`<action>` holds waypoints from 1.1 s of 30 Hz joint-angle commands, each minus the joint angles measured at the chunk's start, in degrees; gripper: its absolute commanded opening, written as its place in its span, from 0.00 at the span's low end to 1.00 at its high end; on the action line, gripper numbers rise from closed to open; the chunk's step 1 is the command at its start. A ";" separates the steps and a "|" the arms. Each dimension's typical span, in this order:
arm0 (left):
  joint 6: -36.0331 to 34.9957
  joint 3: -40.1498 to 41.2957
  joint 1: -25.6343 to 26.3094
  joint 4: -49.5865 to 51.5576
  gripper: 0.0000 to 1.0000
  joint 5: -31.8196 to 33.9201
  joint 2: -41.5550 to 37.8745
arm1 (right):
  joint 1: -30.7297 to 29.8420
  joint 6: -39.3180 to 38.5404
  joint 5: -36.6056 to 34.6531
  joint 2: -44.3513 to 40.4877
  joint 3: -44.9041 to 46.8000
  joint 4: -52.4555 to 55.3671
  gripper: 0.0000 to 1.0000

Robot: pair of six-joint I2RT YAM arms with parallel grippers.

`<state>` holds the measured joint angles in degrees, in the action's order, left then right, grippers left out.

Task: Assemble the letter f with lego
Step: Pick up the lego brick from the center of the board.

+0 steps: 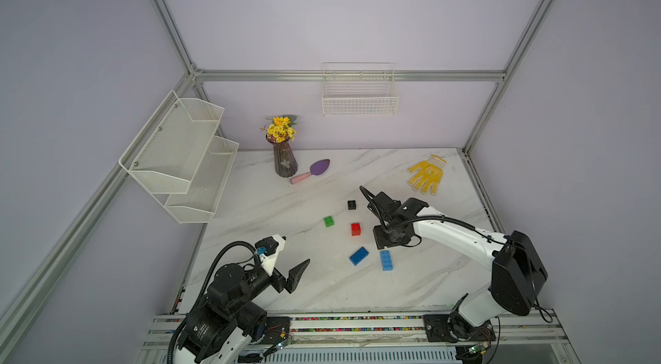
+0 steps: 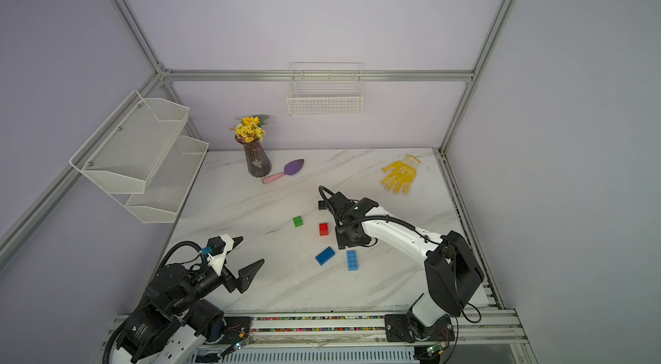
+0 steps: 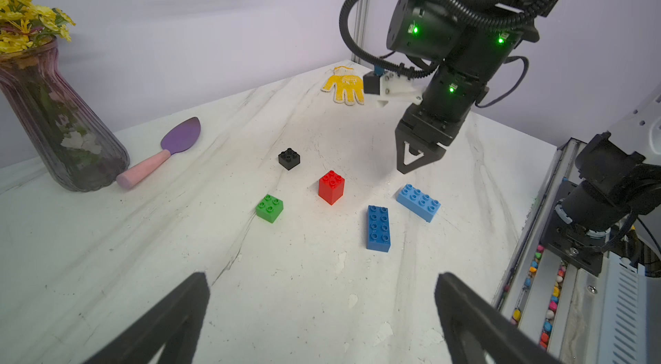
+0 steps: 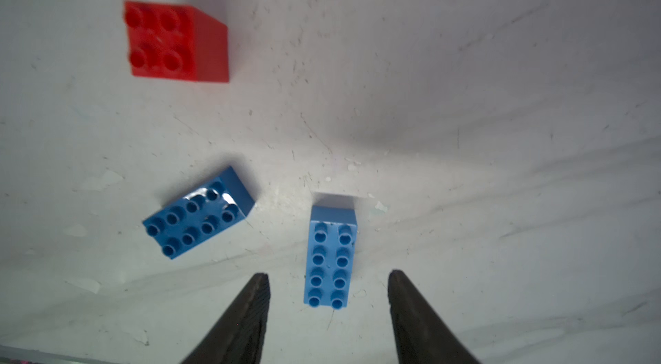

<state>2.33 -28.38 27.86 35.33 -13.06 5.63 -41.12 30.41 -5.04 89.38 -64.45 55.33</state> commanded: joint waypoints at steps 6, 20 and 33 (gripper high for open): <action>-0.83 0.25 0.64 -1.49 1.00 -0.65 0.44 | -0.18 4.04 4.06 -5.18 6.90 -2.78 0.52; -0.75 0.17 1.24 -1.41 1.00 -0.09 -0.27 | -0.18 2.63 5.32 1.26 9.43 -9.06 0.53; -0.66 0.26 1.41 -1.41 1.00 0.48 -0.27 | -0.21 1.19 5.28 3.97 8.54 -9.15 0.40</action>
<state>2.33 -28.38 28.97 35.33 -12.97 5.61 -41.15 31.59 0.19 93.03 -55.20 46.48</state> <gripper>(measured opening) 0.997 0.413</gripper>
